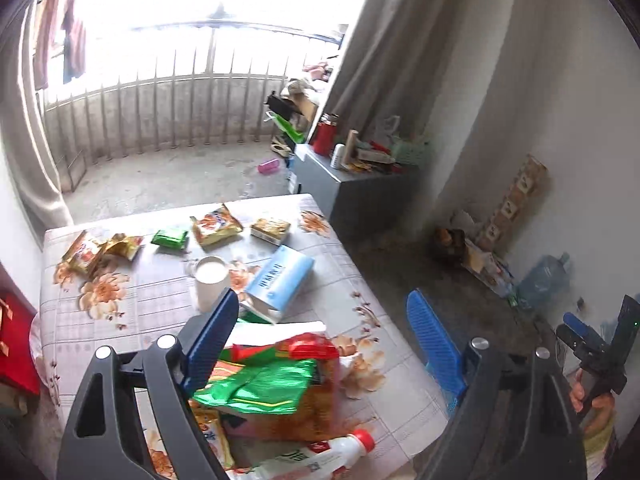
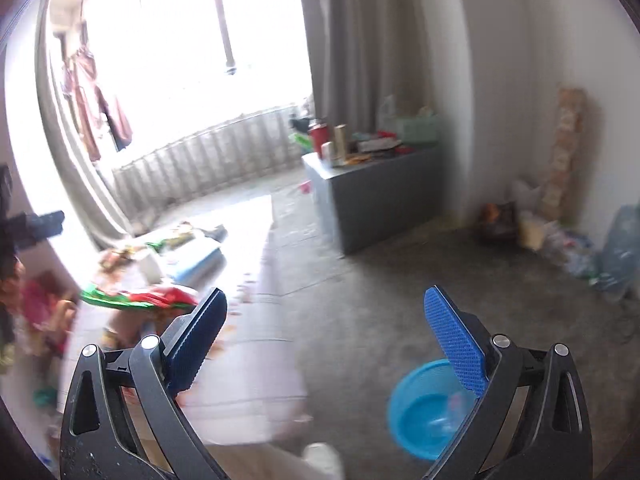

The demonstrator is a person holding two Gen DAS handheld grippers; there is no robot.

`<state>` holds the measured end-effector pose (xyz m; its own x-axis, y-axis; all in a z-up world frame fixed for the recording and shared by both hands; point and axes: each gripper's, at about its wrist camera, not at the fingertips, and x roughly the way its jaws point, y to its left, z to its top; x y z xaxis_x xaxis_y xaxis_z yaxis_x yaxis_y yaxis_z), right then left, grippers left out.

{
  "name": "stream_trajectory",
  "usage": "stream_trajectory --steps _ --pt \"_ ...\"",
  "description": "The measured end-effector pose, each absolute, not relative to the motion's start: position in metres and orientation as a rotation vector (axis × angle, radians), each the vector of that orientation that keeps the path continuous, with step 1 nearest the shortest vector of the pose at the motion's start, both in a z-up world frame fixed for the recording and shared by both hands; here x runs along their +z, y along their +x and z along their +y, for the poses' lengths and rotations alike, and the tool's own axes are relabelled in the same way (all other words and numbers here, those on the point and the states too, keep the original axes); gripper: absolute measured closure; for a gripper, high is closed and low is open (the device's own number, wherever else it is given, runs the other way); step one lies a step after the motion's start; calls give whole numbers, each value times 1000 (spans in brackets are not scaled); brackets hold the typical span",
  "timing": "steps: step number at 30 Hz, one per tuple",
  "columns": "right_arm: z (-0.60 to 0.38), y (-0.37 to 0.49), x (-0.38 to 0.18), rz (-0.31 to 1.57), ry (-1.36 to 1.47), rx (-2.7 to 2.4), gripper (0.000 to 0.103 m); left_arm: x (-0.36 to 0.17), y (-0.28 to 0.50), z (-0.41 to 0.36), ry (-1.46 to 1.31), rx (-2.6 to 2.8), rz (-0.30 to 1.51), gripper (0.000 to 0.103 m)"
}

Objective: Collect trash
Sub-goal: 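Return both tools to the table above the paper cup and blue box, then grasp the white paper cup with the left tool while the right grasps the blue box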

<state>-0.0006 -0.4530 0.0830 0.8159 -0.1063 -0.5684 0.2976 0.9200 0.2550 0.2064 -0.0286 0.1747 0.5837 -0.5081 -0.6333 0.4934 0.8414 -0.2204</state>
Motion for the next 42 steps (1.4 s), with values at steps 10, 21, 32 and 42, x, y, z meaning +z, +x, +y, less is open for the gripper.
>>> stream_trajectory --steps 10,21,32,42 --pt "-420 130 80 823 689 113 8 143 286 29 -70 -508 896 19" --pt "-339 301 27 1230 855 63 8 60 381 -24 151 -539 1053 19" --pt "-319 396 -28 1399 887 -68 14 3 428 -58 386 -520 1107 19" --pt "-317 425 -43 1438 836 -166 20 0 446 -66 425 -533 1162 20"
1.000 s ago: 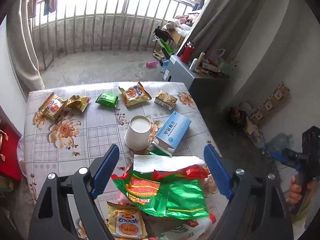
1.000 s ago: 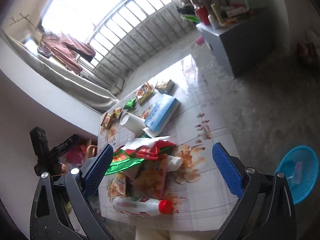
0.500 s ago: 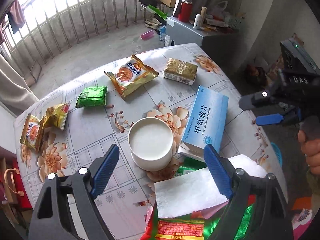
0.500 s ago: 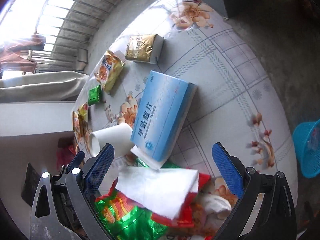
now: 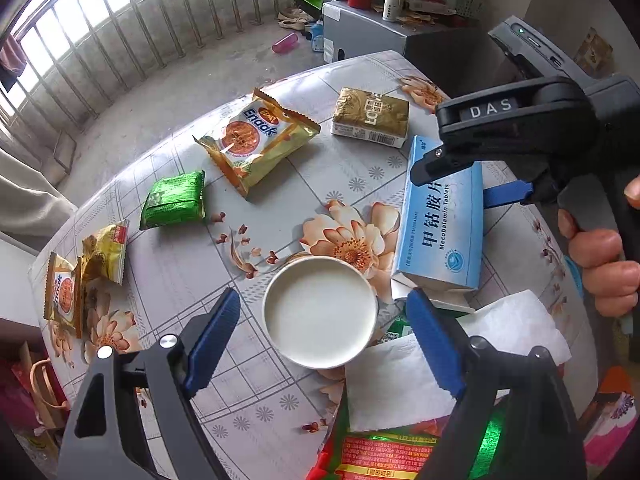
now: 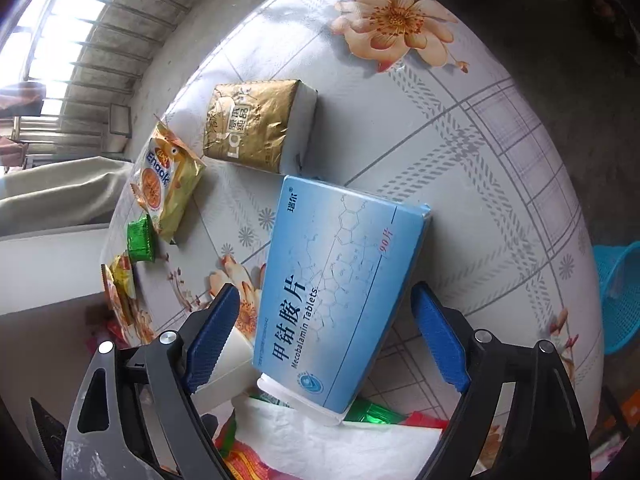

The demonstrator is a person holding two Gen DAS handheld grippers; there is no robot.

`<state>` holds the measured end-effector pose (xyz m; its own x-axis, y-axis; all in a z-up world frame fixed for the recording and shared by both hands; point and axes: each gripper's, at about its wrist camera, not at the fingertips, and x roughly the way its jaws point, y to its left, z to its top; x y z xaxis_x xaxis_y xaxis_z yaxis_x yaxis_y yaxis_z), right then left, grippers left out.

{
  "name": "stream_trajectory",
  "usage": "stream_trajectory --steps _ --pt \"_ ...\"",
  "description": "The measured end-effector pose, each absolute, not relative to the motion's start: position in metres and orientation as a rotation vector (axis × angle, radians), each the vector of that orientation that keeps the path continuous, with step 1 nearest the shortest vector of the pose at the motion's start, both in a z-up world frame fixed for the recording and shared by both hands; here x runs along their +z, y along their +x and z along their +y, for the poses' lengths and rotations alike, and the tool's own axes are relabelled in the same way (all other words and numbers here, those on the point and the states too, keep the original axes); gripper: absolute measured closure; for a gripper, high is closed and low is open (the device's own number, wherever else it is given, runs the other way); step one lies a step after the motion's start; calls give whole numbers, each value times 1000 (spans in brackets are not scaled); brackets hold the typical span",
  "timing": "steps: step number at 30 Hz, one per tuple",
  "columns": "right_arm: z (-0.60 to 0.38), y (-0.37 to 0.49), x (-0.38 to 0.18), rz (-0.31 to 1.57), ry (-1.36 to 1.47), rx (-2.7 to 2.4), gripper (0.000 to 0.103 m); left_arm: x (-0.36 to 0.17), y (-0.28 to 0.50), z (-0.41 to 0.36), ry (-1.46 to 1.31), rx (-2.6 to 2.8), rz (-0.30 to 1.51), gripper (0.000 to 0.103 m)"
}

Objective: Collect trash
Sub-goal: 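Grasp the white paper cup with the left tool while the right grasps the blue box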

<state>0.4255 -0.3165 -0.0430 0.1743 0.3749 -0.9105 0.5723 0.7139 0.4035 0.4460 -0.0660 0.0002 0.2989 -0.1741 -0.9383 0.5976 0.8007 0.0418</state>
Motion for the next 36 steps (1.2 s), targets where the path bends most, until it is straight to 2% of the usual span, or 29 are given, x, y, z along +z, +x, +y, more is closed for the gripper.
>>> stream_trajectory --steps 5,15,23,36 --pt "-316 432 -52 1450 830 -220 22 -11 457 -72 426 -516 1198 24" --pt "-299 446 -52 1443 717 -287 24 -26 467 -73 369 -497 1256 46" --pt "-276 453 -58 1442 627 -288 26 -25 469 -69 342 -497 1261 47" --pt "-309 419 -33 1323 779 -123 29 8 459 -48 225 -500 1186 47"
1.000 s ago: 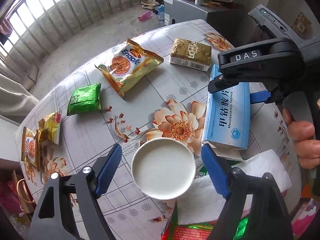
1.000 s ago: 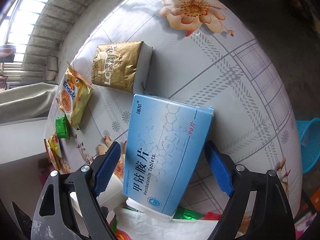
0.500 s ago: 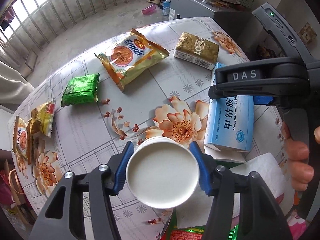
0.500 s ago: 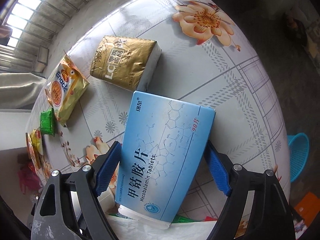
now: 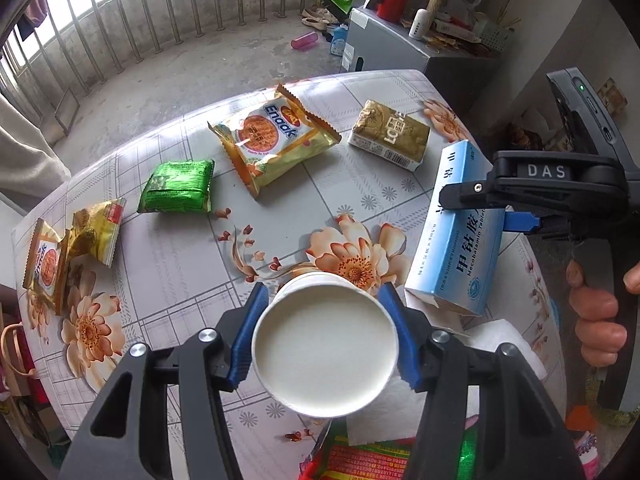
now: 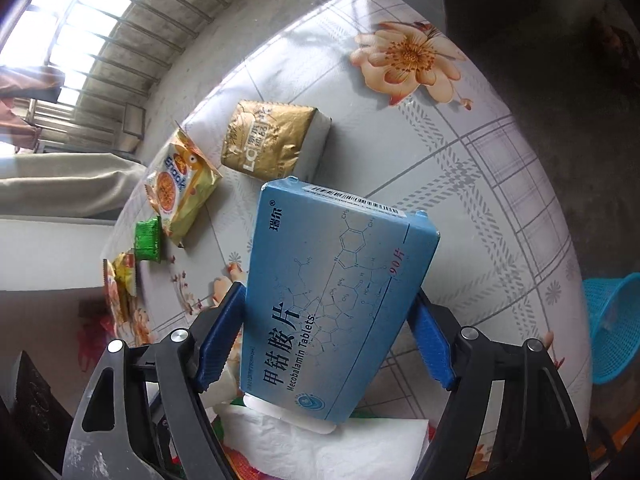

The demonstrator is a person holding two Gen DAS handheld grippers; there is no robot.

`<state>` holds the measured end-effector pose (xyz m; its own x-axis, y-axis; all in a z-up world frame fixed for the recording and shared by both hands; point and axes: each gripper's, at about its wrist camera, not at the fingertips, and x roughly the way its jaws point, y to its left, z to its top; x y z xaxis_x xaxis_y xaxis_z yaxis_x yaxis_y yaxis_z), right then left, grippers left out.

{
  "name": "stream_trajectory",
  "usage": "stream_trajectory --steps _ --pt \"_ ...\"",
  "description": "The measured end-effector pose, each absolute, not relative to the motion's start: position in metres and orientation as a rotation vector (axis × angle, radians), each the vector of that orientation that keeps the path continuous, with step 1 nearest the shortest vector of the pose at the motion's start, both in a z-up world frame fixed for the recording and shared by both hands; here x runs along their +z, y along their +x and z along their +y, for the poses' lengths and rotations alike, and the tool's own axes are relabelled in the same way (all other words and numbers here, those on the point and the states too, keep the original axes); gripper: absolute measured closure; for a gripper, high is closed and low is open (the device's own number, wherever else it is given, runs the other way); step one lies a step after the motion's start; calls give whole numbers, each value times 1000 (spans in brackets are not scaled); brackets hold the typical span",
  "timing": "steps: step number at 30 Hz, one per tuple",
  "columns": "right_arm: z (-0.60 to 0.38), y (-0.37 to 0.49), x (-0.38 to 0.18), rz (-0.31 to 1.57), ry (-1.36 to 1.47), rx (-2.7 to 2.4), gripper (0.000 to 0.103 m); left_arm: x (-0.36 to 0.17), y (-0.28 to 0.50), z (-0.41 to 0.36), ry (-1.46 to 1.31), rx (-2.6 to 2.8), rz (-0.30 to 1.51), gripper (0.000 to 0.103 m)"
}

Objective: Collect trash
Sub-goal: 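Grasp the white paper cup with the left tool while the right grasps the blue box, then carry cup and box to the wastebasket and open both tools over it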

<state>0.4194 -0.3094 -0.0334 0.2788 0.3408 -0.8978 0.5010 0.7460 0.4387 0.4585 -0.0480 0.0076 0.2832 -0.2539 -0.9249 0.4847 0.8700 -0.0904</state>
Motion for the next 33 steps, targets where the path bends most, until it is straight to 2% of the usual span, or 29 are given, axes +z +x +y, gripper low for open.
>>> stream_trajectory --steps 18,26,33 --pt "-335 333 67 908 692 -106 30 121 396 -22 90 -455 912 48" --pt "-355 250 106 774 625 -94 30 160 333 -25 55 -536 831 48" --pt "-376 159 108 675 571 -177 30 168 266 -46 44 -667 780 48"
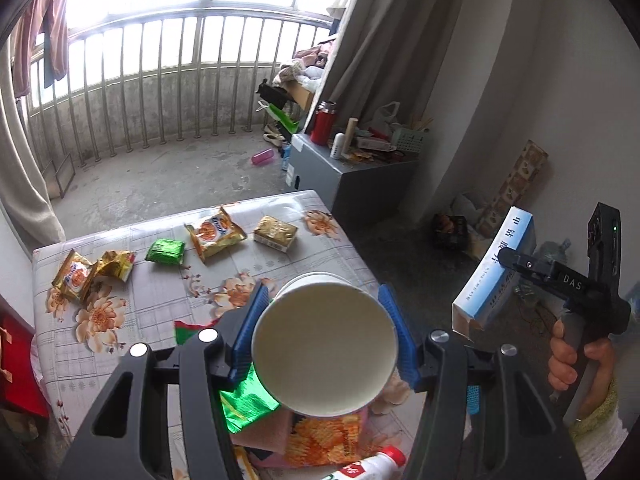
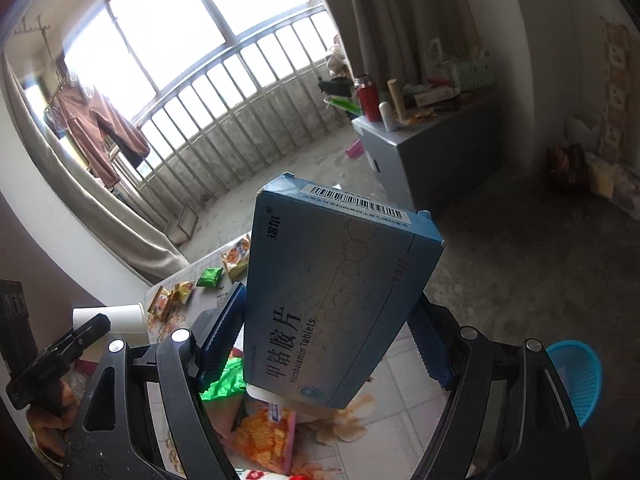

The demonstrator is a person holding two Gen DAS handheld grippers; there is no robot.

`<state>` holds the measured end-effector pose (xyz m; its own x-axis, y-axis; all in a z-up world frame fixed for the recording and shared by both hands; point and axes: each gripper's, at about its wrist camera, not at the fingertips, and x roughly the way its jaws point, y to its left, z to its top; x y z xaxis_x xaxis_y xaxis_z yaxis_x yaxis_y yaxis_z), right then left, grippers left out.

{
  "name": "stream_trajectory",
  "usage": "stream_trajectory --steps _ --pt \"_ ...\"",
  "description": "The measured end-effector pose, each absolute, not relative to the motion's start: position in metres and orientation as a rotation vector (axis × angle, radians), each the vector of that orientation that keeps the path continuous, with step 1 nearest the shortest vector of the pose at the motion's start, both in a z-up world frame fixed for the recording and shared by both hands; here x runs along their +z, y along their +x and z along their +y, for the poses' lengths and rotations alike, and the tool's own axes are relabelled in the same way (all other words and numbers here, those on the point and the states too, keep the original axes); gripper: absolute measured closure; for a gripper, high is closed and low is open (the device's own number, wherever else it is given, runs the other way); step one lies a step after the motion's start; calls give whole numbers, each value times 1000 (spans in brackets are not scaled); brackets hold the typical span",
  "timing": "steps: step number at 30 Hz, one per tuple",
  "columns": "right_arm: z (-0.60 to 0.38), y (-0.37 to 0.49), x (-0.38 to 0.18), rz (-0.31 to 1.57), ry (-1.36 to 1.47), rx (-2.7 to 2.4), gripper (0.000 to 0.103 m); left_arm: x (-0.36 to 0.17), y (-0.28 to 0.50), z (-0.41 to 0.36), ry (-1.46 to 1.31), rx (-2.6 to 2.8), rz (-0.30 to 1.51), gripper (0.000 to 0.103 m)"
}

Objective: Collect trash
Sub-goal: 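Carry cup and box to the wastebasket and open both tools over it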

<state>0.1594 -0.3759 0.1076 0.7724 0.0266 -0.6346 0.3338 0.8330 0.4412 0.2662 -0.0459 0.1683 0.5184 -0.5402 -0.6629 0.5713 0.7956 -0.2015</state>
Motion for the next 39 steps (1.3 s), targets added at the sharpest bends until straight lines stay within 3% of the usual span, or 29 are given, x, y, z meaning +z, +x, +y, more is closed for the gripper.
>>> stream_trajectory --steps 12,25,38,39 --pt "-449 -2 52 565 771 -416 30 125 174 -168 167 -902 848 48" --pt "-516 -105 -32 606 907 -652 30 46 91 -321 297 -1053 973 48" --pt "-576 -140 -131 687 1097 -792 29 -55 67 -474 443 -1115 1126 46" --pt "-581 -137 -140 690 1111 -794 28 -63 70 -481 453 -1109 1140 40"
